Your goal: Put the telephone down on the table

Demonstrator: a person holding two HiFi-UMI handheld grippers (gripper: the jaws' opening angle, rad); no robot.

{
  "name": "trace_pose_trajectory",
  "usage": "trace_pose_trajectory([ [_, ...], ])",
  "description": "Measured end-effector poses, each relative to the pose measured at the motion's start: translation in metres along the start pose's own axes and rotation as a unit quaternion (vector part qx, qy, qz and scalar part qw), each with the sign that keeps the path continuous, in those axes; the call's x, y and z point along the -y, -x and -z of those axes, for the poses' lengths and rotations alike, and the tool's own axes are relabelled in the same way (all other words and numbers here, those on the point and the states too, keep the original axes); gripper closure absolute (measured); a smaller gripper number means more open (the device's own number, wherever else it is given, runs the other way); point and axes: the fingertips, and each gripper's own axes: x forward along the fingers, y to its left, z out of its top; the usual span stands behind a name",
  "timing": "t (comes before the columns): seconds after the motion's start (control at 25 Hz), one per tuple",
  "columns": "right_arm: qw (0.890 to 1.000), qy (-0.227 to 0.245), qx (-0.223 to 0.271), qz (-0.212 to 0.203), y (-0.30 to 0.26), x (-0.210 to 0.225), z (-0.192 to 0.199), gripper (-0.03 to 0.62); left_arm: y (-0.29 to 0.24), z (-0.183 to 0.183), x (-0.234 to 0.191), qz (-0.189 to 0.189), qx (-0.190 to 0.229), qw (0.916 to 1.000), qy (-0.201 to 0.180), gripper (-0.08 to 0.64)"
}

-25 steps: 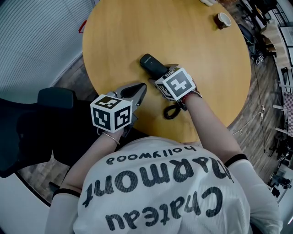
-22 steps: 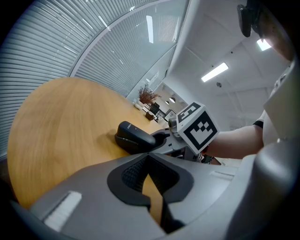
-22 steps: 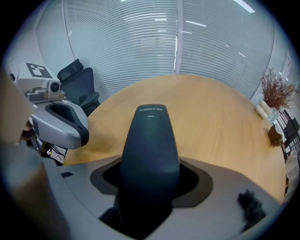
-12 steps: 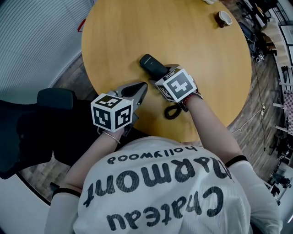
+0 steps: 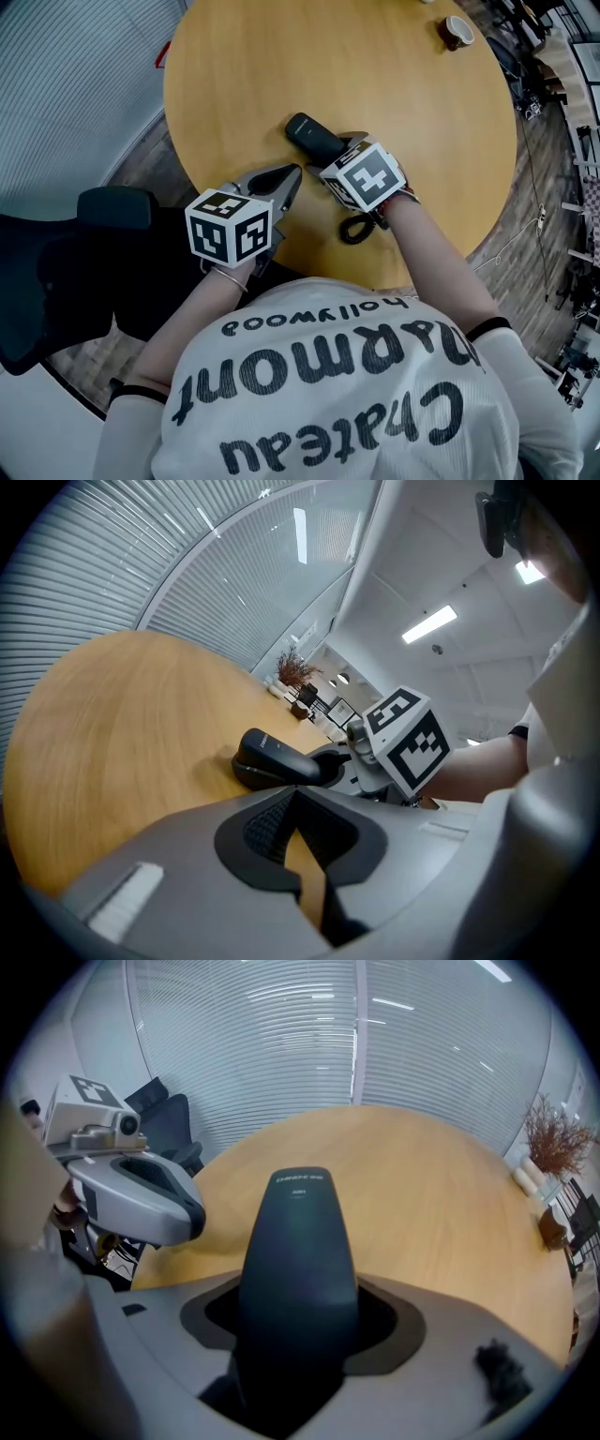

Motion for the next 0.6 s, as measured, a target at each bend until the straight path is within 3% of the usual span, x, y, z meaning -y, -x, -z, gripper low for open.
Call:
trace_pose_trajectory([
  [0.6, 0.999, 0.018, 0.027, 0.028, 0.0029, 0.0011, -0.0011, 0.307, -0.0047, 0.0029, 0.0012, 0.007, -0.013, 0.9999, -0.006, 0.558],
])
